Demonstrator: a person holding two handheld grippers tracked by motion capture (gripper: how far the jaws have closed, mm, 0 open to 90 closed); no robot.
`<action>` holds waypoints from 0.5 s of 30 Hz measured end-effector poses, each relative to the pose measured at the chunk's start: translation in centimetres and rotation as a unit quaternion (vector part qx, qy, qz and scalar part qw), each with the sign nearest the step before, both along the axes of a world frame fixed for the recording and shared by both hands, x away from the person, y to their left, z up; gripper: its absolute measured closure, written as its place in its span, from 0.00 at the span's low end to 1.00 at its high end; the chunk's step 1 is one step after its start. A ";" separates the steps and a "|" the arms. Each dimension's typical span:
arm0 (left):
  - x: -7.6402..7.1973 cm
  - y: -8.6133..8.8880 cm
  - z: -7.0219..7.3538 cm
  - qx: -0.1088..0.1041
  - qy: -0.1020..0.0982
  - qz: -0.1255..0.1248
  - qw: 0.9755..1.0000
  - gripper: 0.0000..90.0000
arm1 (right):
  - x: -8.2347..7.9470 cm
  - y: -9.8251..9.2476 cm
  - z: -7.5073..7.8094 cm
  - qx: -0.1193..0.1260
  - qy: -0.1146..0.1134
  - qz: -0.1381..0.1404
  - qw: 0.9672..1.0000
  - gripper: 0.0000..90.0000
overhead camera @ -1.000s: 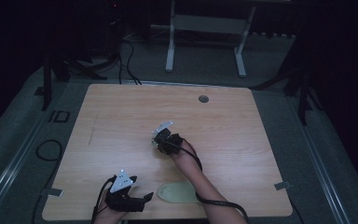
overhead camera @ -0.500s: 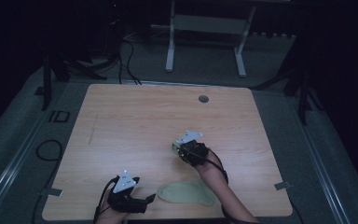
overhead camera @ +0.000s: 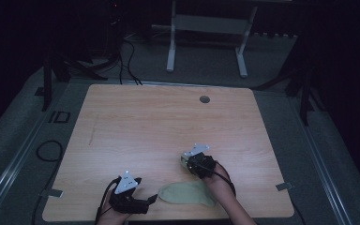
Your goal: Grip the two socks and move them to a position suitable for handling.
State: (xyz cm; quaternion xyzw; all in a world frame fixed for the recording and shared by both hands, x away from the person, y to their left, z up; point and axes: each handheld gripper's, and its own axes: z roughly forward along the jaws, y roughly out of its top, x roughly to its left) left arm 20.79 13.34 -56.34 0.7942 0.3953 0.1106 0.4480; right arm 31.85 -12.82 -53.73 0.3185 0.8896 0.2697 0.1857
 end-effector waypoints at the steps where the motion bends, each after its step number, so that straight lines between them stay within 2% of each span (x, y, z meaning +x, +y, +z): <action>1: 0.1 0.0 0.0 0.000 0.001 0.001 1.000 0.14 | 0.0 0.0 -0.4 -0.003 0.004 0.001 1.000 0.89; 3: 0.3 -0.2 0.1 0.004 0.003 -0.001 1.000 0.14 | 0.0 0.1 -1.1 -0.011 0.009 0.004 1.000 0.87; 4: 0.3 -0.3 0.2 0.005 0.001 -0.003 1.000 0.14 | 0.0 0.0 -1.3 -0.001 0.007 0.002 1.000 0.87; 6: 0.5 -0.6 0.4 0.004 -0.002 -0.002 1.000 0.14 | 0.1 -0.1 -1.4 0.009 0.009 -0.004 1.000 0.87; 10: 1.0 -0.9 0.8 0.002 -0.003 -0.003 1.000 0.16 | 0.1 0.3 -1.5 0.003 0.000 -0.002 1.000 0.83; 11: 1.5 -1.3 1.2 -0.002 0.000 -0.006 1.000 0.16 | 0.1 0.4 -1.4 0.003 0.005 0.000 1.000 0.78; 12: 1.8 -1.4 1.4 -0.003 0.000 -0.008 1.000 0.16 | 0.1 0.6 -0.9 0.006 0.019 0.010 1.000 0.66; 15: 2.8 -2.0 2.0 0.003 -0.002 -0.014 1.000 0.16 | 0.1 0.4 0.8 0.028 0.009 0.025 0.999 0.61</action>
